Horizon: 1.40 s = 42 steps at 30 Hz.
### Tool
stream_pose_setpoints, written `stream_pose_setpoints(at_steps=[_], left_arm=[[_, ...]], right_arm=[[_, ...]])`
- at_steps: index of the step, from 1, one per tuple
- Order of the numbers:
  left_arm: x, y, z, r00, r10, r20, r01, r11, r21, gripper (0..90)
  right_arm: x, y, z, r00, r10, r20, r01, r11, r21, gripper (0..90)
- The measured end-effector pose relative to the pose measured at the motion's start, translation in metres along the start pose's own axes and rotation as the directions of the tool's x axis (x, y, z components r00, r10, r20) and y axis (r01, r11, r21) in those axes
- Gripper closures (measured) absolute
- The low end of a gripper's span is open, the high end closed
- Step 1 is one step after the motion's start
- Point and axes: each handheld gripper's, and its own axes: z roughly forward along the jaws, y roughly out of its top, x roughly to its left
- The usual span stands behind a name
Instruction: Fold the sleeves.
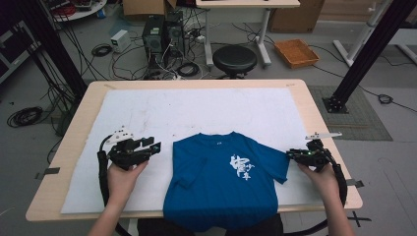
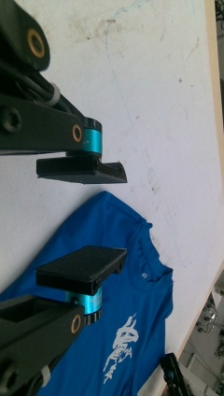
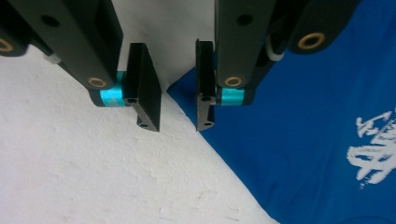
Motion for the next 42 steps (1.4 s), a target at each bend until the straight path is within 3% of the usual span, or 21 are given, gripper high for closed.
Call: stream_pose_setpoints(at_steps=[2, 9, 13, 17, 26, 31, 33, 36, 39, 42], left_arm=[[0.0, 0.0, 0.0, 1.0, -0.004, 0.0, 0.004, 1.0, 0.001, 57.0], [0.001, -0.001, 0.001, 0.9999, -0.009, 0.006, 0.009, 0.9999, 0.007, 57.0], [0.002, -0.001, 0.003, 0.9999, -0.012, 0.009, 0.012, 0.9999, 0.01, 57.0], [0.002, -0.001, 0.003, 0.9999, -0.008, 0.013, 0.007, 0.9999, 0.013, 57.0], [0.001, 0.0, 0.005, 0.9996, -0.013, 0.025, 0.013, 0.9997, 0.021, 57.0], [0.001, -0.001, 0.007, 0.9995, -0.011, 0.031, 0.01, 0.9994, 0.034, 57.0], [0.001, -0.002, 0.009, 0.9994, -0.013, 0.034, 0.011, 0.9991, 0.04, 57.0], [0.002, -0.002, 0.011, 0.9993, -0.01, 0.035, 0.008, 0.9987, 0.05, 57.0], [0.002, -0.002, 0.011, 0.9994, -0.01, 0.033, 0.008, 0.9987, 0.05, 57.0], [0.003, -0.003, 0.011, 0.9994, -0.015, 0.03, 0.014, 0.9985, 0.052, 57.0]], right_arm=[[0.001, 0.001, -0.003, 0.9998, -0.017, -0.008, 0.017, 1.0, -0.015, 89.1], [0.014, 0.012, -0.022, 0.9984, -0.019, -0.054, 0.014, 0.996, -0.088, 89.6], [0.032, 0.023, -0.029, 0.9953, -0.046, -0.085, 0.036, 0.994, -0.105, 89.7], [0.061, 0.036, -0.029, 0.9898, -0.094, -0.107, 0.082, 0.99, -0.113, 89.7], [0.132, 0.069, -0.002, 0.973, -0.212, -0.092, 0.204, 0.975, -0.089, 89.6], [0.156, 0.076, 0.023, 0.9665, -0.239, -0.094, 0.234, 0.97, -0.062, 89.5], [0.165, 0.076, 0.033, 0.9596, -0.262, -0.103, 0.257, 0.965, -0.055, 88.4], [0.171, 0.076, 0.036, 0.9465, -0.3, -0.119, 0.292, 0.953, -0.079, 80.0], [0.164, 0.074, 0.027, 0.9518, -0.284, -0.114, 0.272, 0.956, -0.112, 75.5], [0.144, 0.062, 0.008, 0.9707, -0.217, -0.104, 0.201, 0.969, -0.141, 72.9]])
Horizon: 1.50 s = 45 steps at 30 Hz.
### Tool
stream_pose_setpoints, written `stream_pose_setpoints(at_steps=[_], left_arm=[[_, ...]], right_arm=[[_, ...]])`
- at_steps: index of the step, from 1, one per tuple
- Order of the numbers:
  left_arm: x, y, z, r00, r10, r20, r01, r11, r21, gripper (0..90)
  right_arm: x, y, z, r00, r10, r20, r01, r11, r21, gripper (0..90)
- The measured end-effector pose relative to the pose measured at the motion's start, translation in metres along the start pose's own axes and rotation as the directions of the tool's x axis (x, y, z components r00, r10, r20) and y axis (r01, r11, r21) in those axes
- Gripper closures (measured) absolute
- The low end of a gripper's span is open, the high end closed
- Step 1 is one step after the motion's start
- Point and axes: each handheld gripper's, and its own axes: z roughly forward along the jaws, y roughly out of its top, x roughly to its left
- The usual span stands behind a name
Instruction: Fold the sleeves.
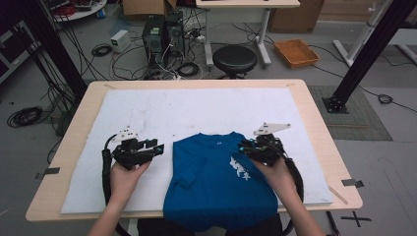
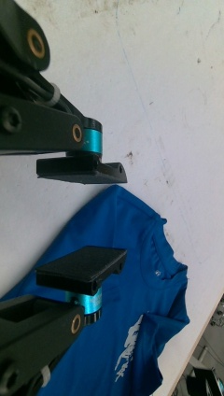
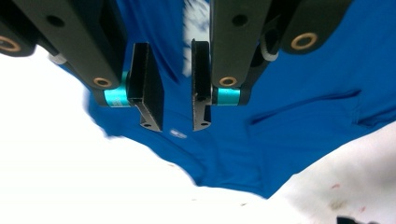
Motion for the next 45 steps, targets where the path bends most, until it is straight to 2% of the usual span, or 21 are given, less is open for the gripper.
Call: stream_pose_setpoints(at_steps=[4, 7, 12, 15, 17, 19, 22, 24, 25, 27, 30, 32, 34, 36, 37, 39, 40, 42, 45], left_arm=[[0.0, 0.0, 0.001, 1.0, -0.002, -0.003, 0.002, 1.0, 0.001, 56.9], [-0.001, 0.0, 0.001, 1.0, -0.007, -0.002, 0.007, 1.0, 0.001, 56.7], [-0.003, 0.0, 0.003, 1.0, -0.005, 0.0, 0.005, 1.0, 0.007, 56.3], [-0.003, 0.0, 0.003, 1.0, -0.002, -0.001, 0.002, 0.9999, 0.011, 56.2], [-0.003, 0.0, 0.003, 1.0, -0.003, -0.001, 0.003, 0.9999, 0.012, 56.2], [-0.002, -0.001, 0.004, 1.0, -0.001, -0.002, 0.001, 0.9999, 0.012, 56.2], [-0.002, -0.001, 0.004, 1.0, -0.005, -0.003, 0.005, 0.9999, 0.016, 56.2], [-0.002, -0.001, 0.004, 1.0, -0.002, -0.002, 0.002, 0.9999, 0.017, 56.2], [-0.002, -0.001, 0.004, 1.0, 0.0, -0.004, 0.0, 0.9998, 0.018, 56.2], [-0.003, -0.001, 0.005, 1.0, -0.002, -0.002, 0.002, 0.9998, 0.017, 56.2], [-0.003, -0.001, 0.005, 1.0, -0.003, -0.001, 0.004, 0.9999, 0.016, 56.2], [-0.003, -0.002, 0.005, 1.0, -0.002, -0.002, 0.002, 0.9998, 0.02, 55.9], [-0.003, -0.002, 0.005, 1.0, -0.002, -0.002, 0.002, 0.9998, 0.019, 55.9], [-0.003, -0.002, 0.005, 1.0, -0.002, -0.002, 0.002, 0.9998, 0.017, 55.8], [-0.003, -0.002, 0.005, 1.0, -0.002, -0.003, 0.002, 0.9998, 0.019, 55.8], [-0.003, -0.002, 0.006, 1.0, -0.003, -0.001, 0.003, 0.9998, 0.021, 55.5], [-0.004, -0.002, 0.006, 1.0, -0.003, -0.002, 0.003, 0.9997, 0.023, 55.4], [-0.004, -0.002, 0.006, 1.0, 0.003, -0.002, -0.003, 0.9997, 0.024, 55.4], [-0.004, -0.002, 0.007, 1.0, 0.001, -0.003, -0.001, 0.9996, 0.027, 55.4]], right_arm=[[-0.014, -0.028, -0.021, 0.9973, 0.064, 0.035, -0.064, 0.998, 0.001, 69.6], [-0.014, -0.044, -0.025, 0.9969, 0.071, 0.033, -0.072, 0.997, 0.029, 67.4], [-0.009, -0.052, -0.019, 0.9975, 0.062, 0.033, -0.065, 0.994, 0.085, 67.9], [-0.008, -0.055, -0.012, 0.9984, 0.033, 0.045, -0.039, 0.99, 0.132, 80.7], [-0.007, -0.056, -0.008, 0.9993, 0.003, 0.038, -0.008, 0.989, 0.147, 88.6], [-0.004, -0.056, -0.009, 0.9995, -0.027, 0.02, 0.024, 0.99, 0.141, 89.1], [0.006, -0.053, -0.013, 0.9952, -0.089, -0.04, 0.093, 0.99, 0.106, 89.2], [0.012, -0.052, -0.014, 0.985, -0.146, -0.091, 0.155, 0.983, 0.099, 89.1], [0.016, -0.052, -0.013, 0.9737, -0.187, -0.13, 0.201, 0.974, 0.103, 89.1], [0.021, -0.053, -0.011, 0.9521, -0.247, -0.18, 0.27, 0.956, 0.117, 88.9], [0.023, -0.055, -0.01, 0.9249, -0.302, -0.231, 0.336, 0.934, 0.124, 86.1], [0.021, -0.054, -0.012, 0.9194, -0.297, -0.257, 0.331, 0.939, 0.098, 79.6], [0.017, -0.053, -0.016, 0.9268, -0.281, -0.249, 0.307, 0.949, 0.071, 77.7], [0.012, -0.051, -0.02, 0.9398, -0.256, -0.227, 0.27, 0.962, 0.033, 74.4], [0.009, -0.05, -0.021, 0.9508, -0.239, -0.198, 0.247, 0.969, 0.017, 74.4], [0.003, -0.048, -0.018, 0.9811, -0.165, -0.102, 0.168, 0.986, 0.024, 71.5], [0.0, -0.047, -0.014, 0.9888, -0.131, -0.071, 0.133, 0.991, 0.032, 69.6], [-0.002, -0.048, -0.006, 0.9957, -0.076, -0.053, 0.078, 0.996, 0.053, 65.0], [0.001, -0.049, 0.004, 0.997, -0.066, -0.041, 0.069, 0.994, 0.079, 63.7]])
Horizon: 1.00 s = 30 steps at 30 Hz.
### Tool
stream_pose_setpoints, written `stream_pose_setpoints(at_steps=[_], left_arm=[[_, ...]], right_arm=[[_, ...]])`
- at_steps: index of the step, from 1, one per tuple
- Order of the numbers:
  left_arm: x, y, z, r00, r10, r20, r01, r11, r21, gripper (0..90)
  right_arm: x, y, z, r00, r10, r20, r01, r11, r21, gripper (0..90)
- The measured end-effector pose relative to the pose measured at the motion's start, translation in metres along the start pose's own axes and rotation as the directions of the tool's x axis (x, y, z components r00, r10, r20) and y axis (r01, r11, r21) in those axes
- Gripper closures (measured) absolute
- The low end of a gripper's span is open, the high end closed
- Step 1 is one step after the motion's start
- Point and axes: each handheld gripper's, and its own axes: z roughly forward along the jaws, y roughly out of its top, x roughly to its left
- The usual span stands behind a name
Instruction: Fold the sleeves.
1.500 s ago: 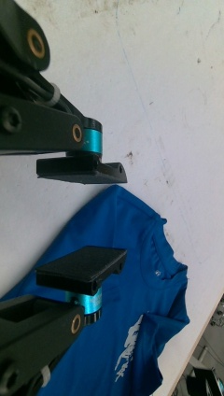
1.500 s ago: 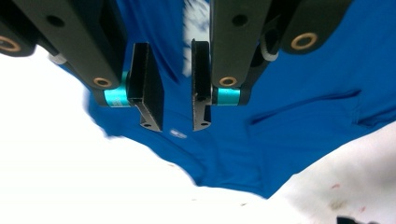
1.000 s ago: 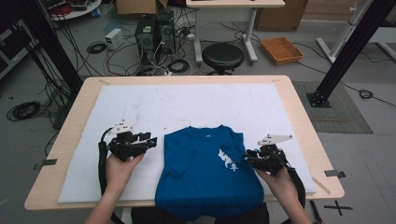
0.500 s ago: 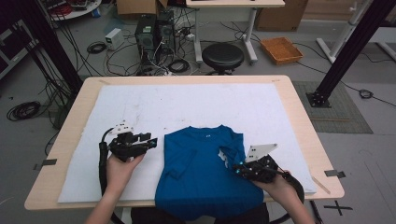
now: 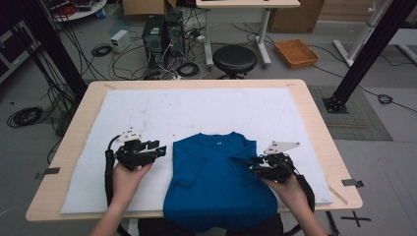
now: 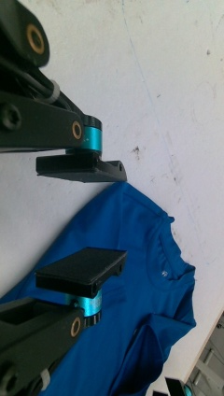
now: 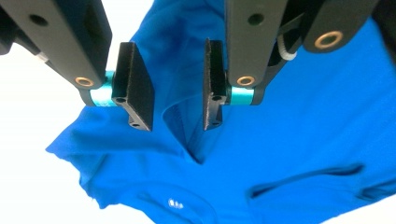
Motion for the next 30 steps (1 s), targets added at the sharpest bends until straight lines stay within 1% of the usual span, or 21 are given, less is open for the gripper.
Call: stream_pose_setpoints(at_steps=[1, 2, 3, 5, 6, 9, 11, 14, 16, 17, 19, 20, 22, 23, 25, 26, 27, 28, 29, 30], left_arm=[[0.0, 0.0, 0.0, 1.0, -0.002, 0.0, 0.002, 1.0, 0.001, 55.4], [0.0, 0.0, 0.0, 1.0, -0.002, -0.002, 0.002, 1.0, 0.003, 55.4], [0.0, 0.0, 0.0, 1.0, -0.005, 0.0, 0.005, 1.0, -0.001, 55.4], [0.0, -0.001, -0.001, 1.0, -0.007, -0.001, 0.007, 1.0, 0.001, 55.4], [-0.001, -0.001, -0.001, 1.0, -0.007, -0.001, 0.007, 1.0, 0.0, 55.4], [-0.002, -0.001, 0.0, 1.0, -0.004, 0.002, 0.004, 1.0, 0.0, 55.2], [-0.003, -0.001, 0.0, 1.0, 0.0, 0.001, 0.0, 1.0, 0.003, 55.2], [-0.002, -0.001, 0.0, 1.0, -0.007, 0.001, 0.007, 1.0, 0.004, 55.2], [-0.001, -0.001, 0.0, 1.0, -0.008, 0.002, 0.008, 1.0, 0.001, 55.1], [-0.001, -0.001, 0.0, 1.0, -0.003, 0.001, 0.003, 1.0, 0.003, 55.2], [0.0, -0.001, 0.0, 1.0, -0.008, 0.0, 0.008, 1.0, 0.0, 55.2], [0.0, -0.001, 0.0, 1.0, -0.005, 0.0, 0.005, 1.0, 0.002, 55.2], [0.001, -0.001, 0.0, 1.0, -0.007, -0.003, 0.007, 1.0, 0.004, 54.9], [0.001, -0.002, 0.001, 1.0, -0.007, -0.003, 0.007, 1.0, 0.004, 54.9], [0.001, -0.002, 0.001, 1.0, -0.008, -0.001, 0.008, 1.0, 0.005, 54.9], [0.001, -0.002, 0.001, 1.0, -0.008, -0.003, 0.008, 1.0, 0.005, 54.7], [0.001, -0.002, 0.001, 1.0, -0.009, -0.002, 0.009, 0.9999, 0.006, 54.7], [0.0, -0.002, 0.001, 1.0, -0.009, -0.002, 0.009, 0.9999, 0.005, 54.7], [0.001, -0.002, 0.001, 1.0, -0.005, 0.001, 0.005, 1.0, 0.007, 54.7], [0.0, -0.002, 0.001, 1.0, -0.004, 0.001, 0.004, 1.0, 0.008, 54.7]], right_arm=[[0.003, 0.0, 0.002, 0.9998, -0.017, -0.007, 0.017, 1.0, 0.008, 65.2], [0.007, 0.0, 0.002, 0.9989, -0.046, -0.011, 0.046, 0.999, 0.01, 66.3], [0.01, 0.0, 0.003, 0.9981, -0.061, -0.008, 0.061, 0.998, 0.015, 67.7], [0.015, -0.001, 0.004, 0.9967, -0.081, -0.005, 0.081, 0.996, 0.043, 70.8], [0.017, -0.002, 0.007, 0.9959, -0.09, 0.005, 0.089, 0.994, 0.068, 74.1], [0.019, -0.005, 0.013, 0.9926, -0.121, 0.003, 0.12, 0.986, 0.111, 85.2], [0.02, -0.006, 0.013, 0.9917, -0.128, -0.011, 0.129, 0.985, 0.111, 90.0], [0.021, -0.005, 0.009, 0.9909, -0.13, -0.034, 0.132, 0.988, 0.083, 90.0], [0.021, -0.004, 0.004, 0.9888, -0.139, -0.055, 0.142, 0.988, 0.061, 90.0], [0.021, -0.004, 0.001, 0.9872, -0.142, -0.073, 0.145, 0.988, 0.044, 90.0], [0.021, -0.005, -0.003, 0.9837, -0.152, -0.096, 0.155, 0.988, 0.025, 90.0], [0.02, -0.006, -0.005, 0.9784, -0.171, -0.116, 0.174, 0.985, 0.014, 90.0], [0.019, -0.007, -0.007, 0.9733, -0.182, -0.14, 0.187, 0.982, 0.025, 90.0], [0.018, -0.008, -0.007, 0.9688, -0.191, -0.158, 0.198, 0.98, 0.031, 90.0], [0.016, -0.01, -0.007, 0.9639, -0.203, -0.172, 0.214, 0.976, 0.045, 90.0], [0.015, -0.01, -0.007, 0.9645, -0.206, -0.165, 0.215, 0.976, 0.042, 89.3], [0.015, -0.01, -0.008, 0.9701, -0.193, -0.148, 0.2, 0.979, 0.036, 82.5], [0.014, -0.01, -0.007, 0.9747, -0.183, -0.129, 0.188, 0.982, 0.029, 78.9], [0.014, -0.009, -0.006, 0.9791, -0.163, -0.122, 0.168, 0.985, 0.034, 77.6], [0.015, -0.009, -0.005, 0.9806, -0.159, -0.115, 0.164, 0.986, 0.038, 75.5]])
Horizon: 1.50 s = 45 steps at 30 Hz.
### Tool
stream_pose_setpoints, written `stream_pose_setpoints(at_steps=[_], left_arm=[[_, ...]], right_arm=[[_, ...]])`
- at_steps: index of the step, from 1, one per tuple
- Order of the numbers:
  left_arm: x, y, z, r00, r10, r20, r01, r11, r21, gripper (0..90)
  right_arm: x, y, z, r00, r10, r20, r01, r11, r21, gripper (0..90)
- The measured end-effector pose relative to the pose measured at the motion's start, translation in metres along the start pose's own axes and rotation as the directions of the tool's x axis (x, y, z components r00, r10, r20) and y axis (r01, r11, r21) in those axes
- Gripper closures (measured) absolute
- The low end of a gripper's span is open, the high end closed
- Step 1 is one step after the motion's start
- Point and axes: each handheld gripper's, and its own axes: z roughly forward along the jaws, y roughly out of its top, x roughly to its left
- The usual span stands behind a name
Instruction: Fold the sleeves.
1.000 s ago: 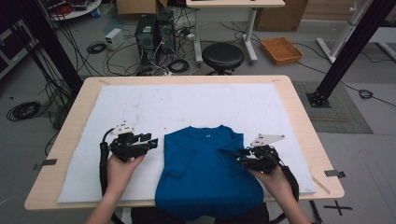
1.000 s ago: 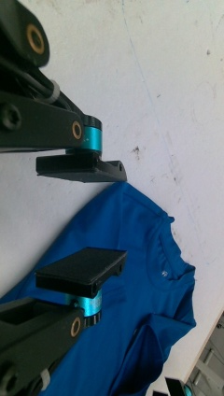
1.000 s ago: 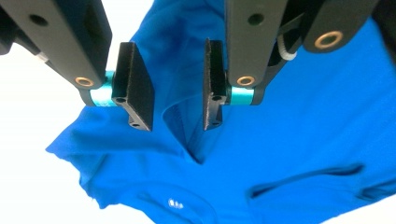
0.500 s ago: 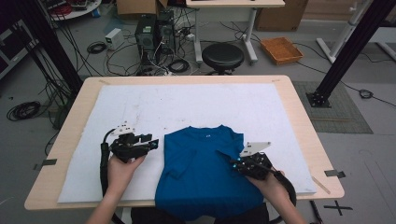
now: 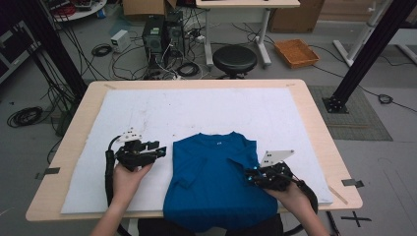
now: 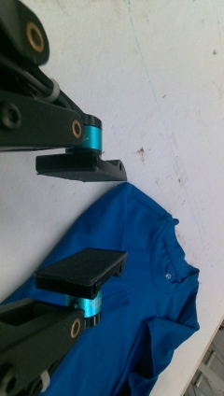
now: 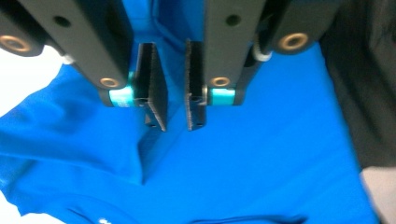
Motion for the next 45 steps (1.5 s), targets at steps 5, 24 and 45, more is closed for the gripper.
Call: stream_pose_setpoints(at_steps=[5, 24, 45], left_arm=[[-0.001, 0.0, 0.0, 1.0, -0.004, -0.001, 0.004, 1.0, -0.003, 54.5], [0.001, 0.0, -0.001, 1.0, -0.007, -0.001, 0.007, 0.9999, -0.01, 52.7], [0.001, 0.002, 0.005, 0.9998, -0.02, -0.007, 0.02, 0.9998, -0.008, 52.1]], right_arm=[[0.004, 0.002, 0.017, 0.999, -0.003, 0.045, 0.0, 0.997, 0.071, 74.6], [0.005, 0.002, -0.001, 0.9996, -0.026, 0.002, 0.026, 1.0, -0.011, 67.2], [-0.095, 0.01, 0.023, 0.8937, 0.395, 0.212, -0.383, 0.919, -0.096, 88.3]])
